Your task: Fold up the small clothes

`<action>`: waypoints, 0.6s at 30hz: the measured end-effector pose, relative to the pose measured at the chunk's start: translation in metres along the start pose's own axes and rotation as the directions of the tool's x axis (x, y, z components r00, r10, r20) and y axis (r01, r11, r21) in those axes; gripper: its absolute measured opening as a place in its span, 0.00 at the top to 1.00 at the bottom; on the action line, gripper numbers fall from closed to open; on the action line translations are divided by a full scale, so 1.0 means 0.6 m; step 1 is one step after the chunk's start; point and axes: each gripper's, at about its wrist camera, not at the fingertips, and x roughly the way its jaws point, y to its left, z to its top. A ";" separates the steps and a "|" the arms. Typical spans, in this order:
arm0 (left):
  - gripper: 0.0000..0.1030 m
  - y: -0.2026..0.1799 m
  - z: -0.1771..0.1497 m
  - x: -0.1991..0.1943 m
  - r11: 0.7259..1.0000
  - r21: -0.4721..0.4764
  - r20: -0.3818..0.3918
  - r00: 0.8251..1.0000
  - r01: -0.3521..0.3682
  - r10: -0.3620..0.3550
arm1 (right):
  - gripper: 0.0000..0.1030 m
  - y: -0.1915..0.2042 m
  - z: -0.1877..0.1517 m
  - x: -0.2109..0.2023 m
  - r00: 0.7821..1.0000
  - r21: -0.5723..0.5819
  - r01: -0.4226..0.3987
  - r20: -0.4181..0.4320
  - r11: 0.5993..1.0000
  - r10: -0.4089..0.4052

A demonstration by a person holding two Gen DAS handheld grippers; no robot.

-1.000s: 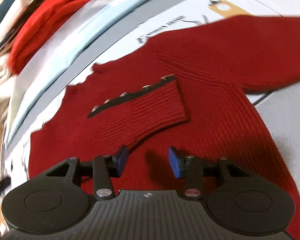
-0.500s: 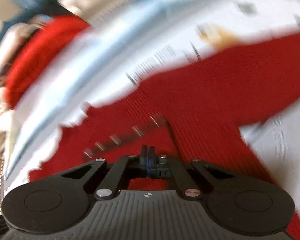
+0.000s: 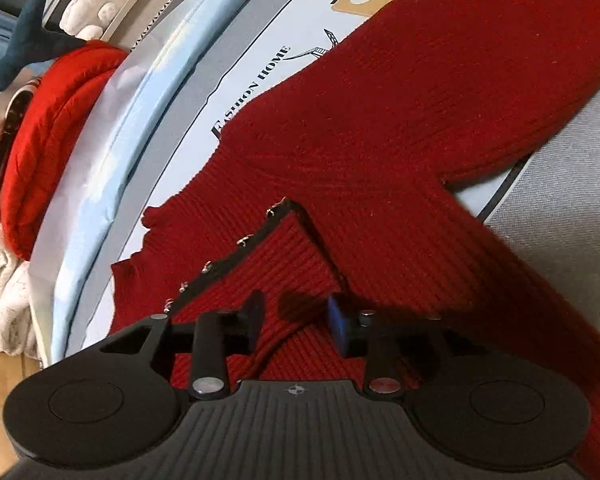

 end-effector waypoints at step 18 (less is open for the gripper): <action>0.82 -0.002 0.003 -0.002 1.000 0.008 0.006 1.000 0.007 -0.007 | 0.70 -0.003 0.020 -0.012 0.999 0.031 0.040 0.035 0.999 -0.041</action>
